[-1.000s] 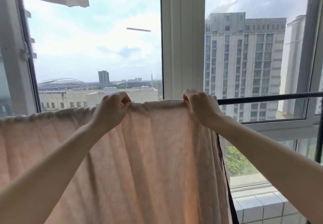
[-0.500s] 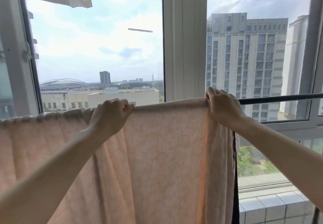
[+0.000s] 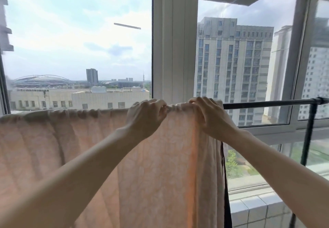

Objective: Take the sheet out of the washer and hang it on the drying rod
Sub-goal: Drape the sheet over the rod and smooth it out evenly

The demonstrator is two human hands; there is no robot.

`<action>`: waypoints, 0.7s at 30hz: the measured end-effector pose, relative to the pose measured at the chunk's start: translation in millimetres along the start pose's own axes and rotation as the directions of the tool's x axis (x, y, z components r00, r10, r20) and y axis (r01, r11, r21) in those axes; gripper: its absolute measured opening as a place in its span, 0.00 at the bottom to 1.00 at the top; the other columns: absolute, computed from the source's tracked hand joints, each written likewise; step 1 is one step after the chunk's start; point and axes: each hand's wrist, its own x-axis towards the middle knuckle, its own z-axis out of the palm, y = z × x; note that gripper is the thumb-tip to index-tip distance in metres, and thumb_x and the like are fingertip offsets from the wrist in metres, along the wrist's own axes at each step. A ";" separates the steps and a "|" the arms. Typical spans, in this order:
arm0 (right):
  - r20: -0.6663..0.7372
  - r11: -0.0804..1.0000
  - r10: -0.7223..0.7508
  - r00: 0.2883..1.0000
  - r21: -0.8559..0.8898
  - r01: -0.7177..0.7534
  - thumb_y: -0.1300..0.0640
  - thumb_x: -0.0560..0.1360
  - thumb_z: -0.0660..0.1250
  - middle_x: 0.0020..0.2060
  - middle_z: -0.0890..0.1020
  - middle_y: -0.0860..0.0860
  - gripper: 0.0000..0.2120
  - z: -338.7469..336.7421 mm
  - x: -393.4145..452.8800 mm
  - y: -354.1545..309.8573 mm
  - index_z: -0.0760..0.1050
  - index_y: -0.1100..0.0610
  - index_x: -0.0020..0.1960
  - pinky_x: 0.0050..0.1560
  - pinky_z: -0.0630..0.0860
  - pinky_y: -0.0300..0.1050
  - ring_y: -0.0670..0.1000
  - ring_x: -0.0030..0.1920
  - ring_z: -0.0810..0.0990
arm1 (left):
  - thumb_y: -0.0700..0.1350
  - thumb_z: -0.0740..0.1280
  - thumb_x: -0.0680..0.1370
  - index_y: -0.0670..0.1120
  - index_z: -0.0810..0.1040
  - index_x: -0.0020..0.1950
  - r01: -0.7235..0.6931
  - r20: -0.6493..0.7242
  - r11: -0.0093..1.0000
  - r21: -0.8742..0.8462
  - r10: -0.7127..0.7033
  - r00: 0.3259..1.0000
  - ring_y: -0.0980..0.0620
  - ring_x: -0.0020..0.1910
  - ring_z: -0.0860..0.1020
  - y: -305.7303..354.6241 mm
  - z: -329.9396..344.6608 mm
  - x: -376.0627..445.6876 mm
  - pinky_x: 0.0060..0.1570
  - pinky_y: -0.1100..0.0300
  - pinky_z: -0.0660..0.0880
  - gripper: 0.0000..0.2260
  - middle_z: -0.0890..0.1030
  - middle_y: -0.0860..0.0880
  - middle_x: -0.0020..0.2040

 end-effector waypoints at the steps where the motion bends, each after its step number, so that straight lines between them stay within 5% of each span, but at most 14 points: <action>1: 0.007 1.000 0.012 1.000 -0.004 -0.012 0.61 0.78 0.61 0.59 0.77 0.48 0.16 -0.3 0.0 1.3 0.68 0.51 0.64 0.62 0.58 0.41 0.48 0.61 0.74 | 0.55 0.59 0.82 0.51 0.80 0.56 -0.013 0.005 1.000 0.006 0.013 1.000 0.51 0.43 0.81 7.6 5.4 4.4 0.43 0.57 0.72 0.13 0.83 0.53 0.50; 8: -0.063 0.996 0.012 0.998 0.092 -0.006 0.55 0.81 0.58 0.53 0.80 0.47 0.09 0.0 -0.7 7.9 0.73 0.53 0.59 0.60 0.65 0.43 0.48 0.56 0.76 | 0.61 0.58 0.80 0.51 0.79 0.54 -0.010 0.111 0.996 -0.088 0.020 0.994 0.53 0.43 0.80 52.3 30.4 34.5 0.41 0.55 0.76 0.17 0.83 0.53 0.48; 12: -0.170 0.982 0.123 0.978 -0.124 -0.145 0.45 0.78 0.61 0.57 0.74 0.51 0.15 -3.0 -11.6 17.6 0.70 0.55 0.58 0.59 0.69 0.49 0.53 0.58 0.72 | 0.63 0.63 0.77 0.55 0.80 0.52 0.136 0.117 0.990 -0.027 -0.132 0.984 0.53 0.47 0.80 57.6 39.2 48.1 0.43 0.57 0.67 0.15 0.84 0.56 0.50; 16: -0.064 0.929 0.367 0.928 -0.034 -0.369 0.37 0.73 0.65 0.55 0.70 0.54 0.27 -13.1 -15.2 35.5 0.63 0.55 0.61 0.44 0.72 0.49 0.56 0.51 0.74 | 0.65 0.64 0.75 0.57 0.80 0.52 0.178 0.126 0.984 -0.006 -0.176 0.976 0.54 0.49 0.79 52.0 42.8 51.8 0.44 0.58 0.65 0.15 0.83 0.59 0.52; 21: -0.003 0.947 0.315 0.949 0.065 -0.314 0.41 0.78 0.61 0.53 0.70 0.55 0.22 -15.8 -6.1 37.1 0.64 0.56 0.62 0.41 0.73 0.48 0.57 0.47 0.78 | 0.68 0.65 0.73 0.59 0.81 0.49 0.201 0.118 0.980 -0.003 -0.199 0.973 0.55 0.49 0.79 52.1 43.5 54.1 0.48 0.55 0.69 0.16 0.83 0.61 0.49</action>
